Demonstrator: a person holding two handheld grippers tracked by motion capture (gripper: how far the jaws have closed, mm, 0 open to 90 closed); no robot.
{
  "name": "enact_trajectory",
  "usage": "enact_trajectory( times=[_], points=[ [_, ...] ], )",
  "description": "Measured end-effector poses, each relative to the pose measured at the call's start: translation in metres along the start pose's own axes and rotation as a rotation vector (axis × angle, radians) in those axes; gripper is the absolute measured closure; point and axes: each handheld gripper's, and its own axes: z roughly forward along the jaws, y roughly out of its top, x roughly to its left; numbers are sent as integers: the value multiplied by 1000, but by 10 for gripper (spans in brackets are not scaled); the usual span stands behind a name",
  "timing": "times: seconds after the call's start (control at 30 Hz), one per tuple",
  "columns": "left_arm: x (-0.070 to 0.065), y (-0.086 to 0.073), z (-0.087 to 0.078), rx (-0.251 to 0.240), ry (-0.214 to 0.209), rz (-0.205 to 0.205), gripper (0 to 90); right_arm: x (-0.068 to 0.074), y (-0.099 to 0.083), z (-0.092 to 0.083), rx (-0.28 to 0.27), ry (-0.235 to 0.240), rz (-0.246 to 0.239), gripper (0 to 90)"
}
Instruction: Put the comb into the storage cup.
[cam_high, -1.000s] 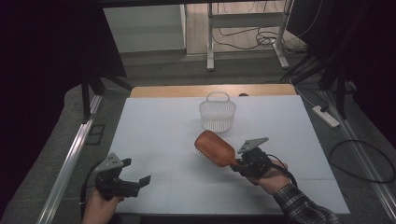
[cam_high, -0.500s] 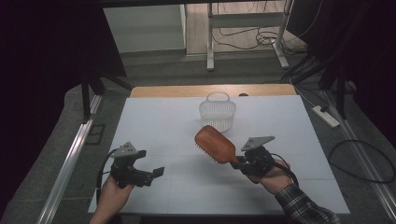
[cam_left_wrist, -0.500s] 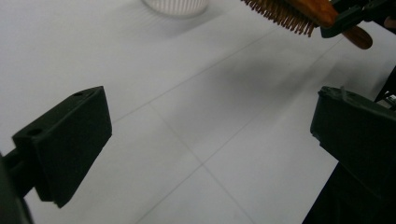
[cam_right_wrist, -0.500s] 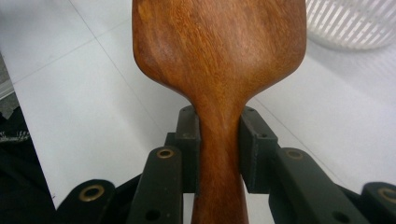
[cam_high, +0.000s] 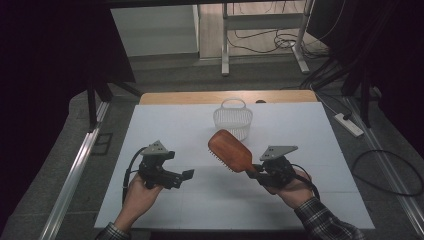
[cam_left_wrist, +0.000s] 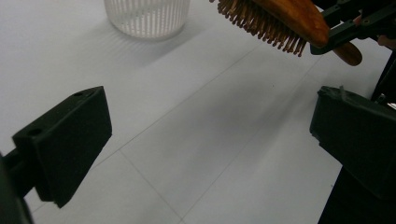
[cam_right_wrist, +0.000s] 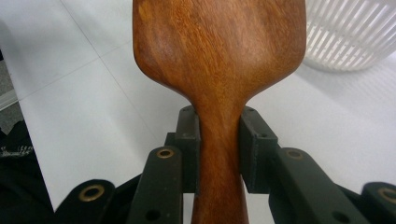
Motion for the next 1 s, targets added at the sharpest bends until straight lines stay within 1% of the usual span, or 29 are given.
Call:
enact_trajectory(
  times=[0.03,0.07,0.27,0.43,0.53,0.63,0.83,0.87,1.0],
  points=[
    [0,0,0,0,0,0,0,0,0,0,-6,0,1,722],
    [0,3,4,6,-2,1,0,0,0,-1,-7,-2,1,722],
    [-1,13,15,6,-37,-5,0,1,1,-2,-24,-14,-2,722],
    [-1,21,21,-12,-69,-15,0,1,2,-4,-40,-20,0,722],
    [-1,26,25,-26,-90,-28,0,1,3,-5,-51,-20,5,722],
    [-1,29,28,-30,-99,-31,0,2,4,-6,-61,-25,5,722],
    [-1,35,36,-45,-134,-55,0,2,5,-7,-74,-30,7,722],
    [-1,35,36,-45,-134,-55,0,2,5,-7,-74,-30,7,722],
    [0,39,40,-52,-158,-71,0,4,6,-6,-80,-30,2,722]
  ],
)
